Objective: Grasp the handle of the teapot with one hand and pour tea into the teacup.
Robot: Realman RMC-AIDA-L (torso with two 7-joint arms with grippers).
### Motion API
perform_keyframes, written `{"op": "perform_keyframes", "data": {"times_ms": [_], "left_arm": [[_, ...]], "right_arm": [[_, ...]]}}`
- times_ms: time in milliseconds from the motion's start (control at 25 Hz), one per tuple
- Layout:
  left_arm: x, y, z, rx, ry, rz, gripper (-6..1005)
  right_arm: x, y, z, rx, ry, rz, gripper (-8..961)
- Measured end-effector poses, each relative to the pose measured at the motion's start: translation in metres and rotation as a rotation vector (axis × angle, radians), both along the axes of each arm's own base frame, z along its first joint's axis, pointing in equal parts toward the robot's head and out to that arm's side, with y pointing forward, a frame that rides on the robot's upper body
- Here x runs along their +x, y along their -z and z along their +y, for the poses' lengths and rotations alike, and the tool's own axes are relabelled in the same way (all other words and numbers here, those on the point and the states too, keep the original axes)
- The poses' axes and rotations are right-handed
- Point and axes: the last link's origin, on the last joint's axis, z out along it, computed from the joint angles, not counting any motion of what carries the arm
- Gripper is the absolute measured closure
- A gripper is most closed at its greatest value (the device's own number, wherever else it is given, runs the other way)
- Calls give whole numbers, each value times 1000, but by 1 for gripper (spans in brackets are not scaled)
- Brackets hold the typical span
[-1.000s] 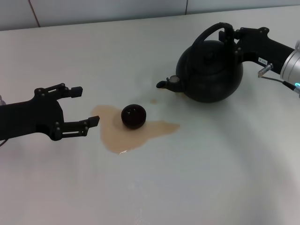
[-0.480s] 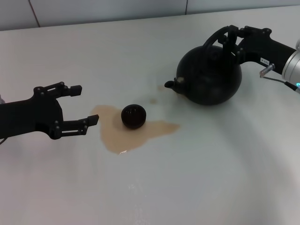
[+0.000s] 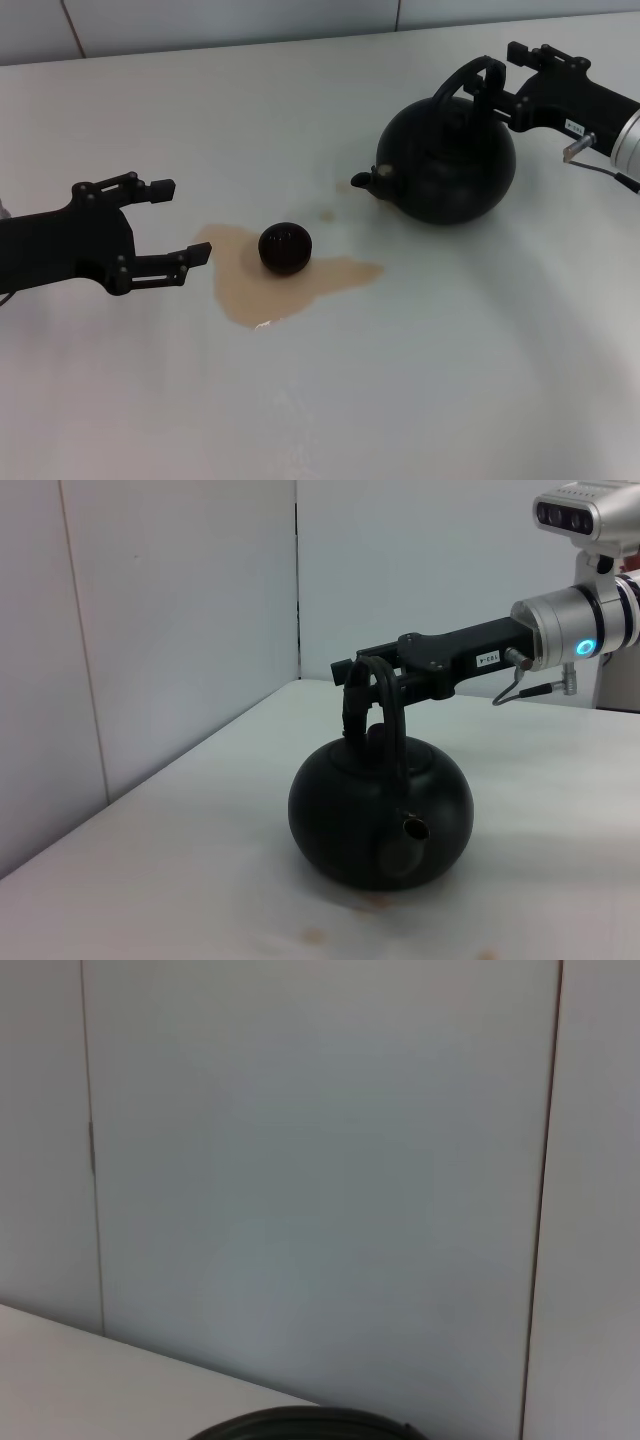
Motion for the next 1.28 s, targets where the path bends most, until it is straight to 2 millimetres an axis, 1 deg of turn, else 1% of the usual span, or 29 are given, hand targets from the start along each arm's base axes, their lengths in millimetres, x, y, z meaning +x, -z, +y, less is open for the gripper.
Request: {"op": "perform_keyframes", "data": {"times_ms": [40, 400, 520, 560, 600, 760, 840, 880, 920, 960, 1000, 1120, 1160, 1200, 1280], "left_arm": [[0, 0, 0, 0, 1, 0, 133], [0, 0, 0, 1, 1, 1, 133], [0, 0, 0, 1, 1, 1, 133], [0, 0, 0, 1, 0, 0, 133], [0, 0, 0, 1, 0, 0, 133], [0, 0, -1, 0, -1, -1, 133], [0, 1, -1, 0, -1, -2, 133], [0, 1, -1, -1, -1, -2, 133], [0, 1, -1, -1, -1, -2, 133], [0, 1, -1, -3, 0, -4, 133], [0, 1, -1, -3, 0, -4, 133], [1, 1, -2, -7, 1, -7, 133], [1, 2, -2, -10, -1, -10, 133], [1, 2, -2, -10, -1, -10, 133], [1, 3, -3, -11, -3, -14, 133]], "right_arm": [[0, 0, -1, -1, -2, 2, 244], [2, 1, -5, -6, -2, 20, 244], [4, 2, -10, -11, 2, 26, 244], [7, 2, -16, -16, 0, 34, 244], [7, 2, -16, -16, 0, 34, 244], [14, 1, -29, -19, 0, 41, 244], [15, 1, -31, -19, 1, 42, 244], [17, 0, -37, -21, -5, 46, 244], [17, 0, -37, -21, -5, 46, 244], [19, -2, -44, -22, -17, 51, 244], [19, -2, -44, -22, -17, 51, 244], [20, -6, -56, -24, -47, 61, 244], [19, -9, -65, -28, -76, 80, 244], [19, -9, -65, -28, -76, 80, 244], [16, -13, -73, -37, -121, 110, 244]]}}
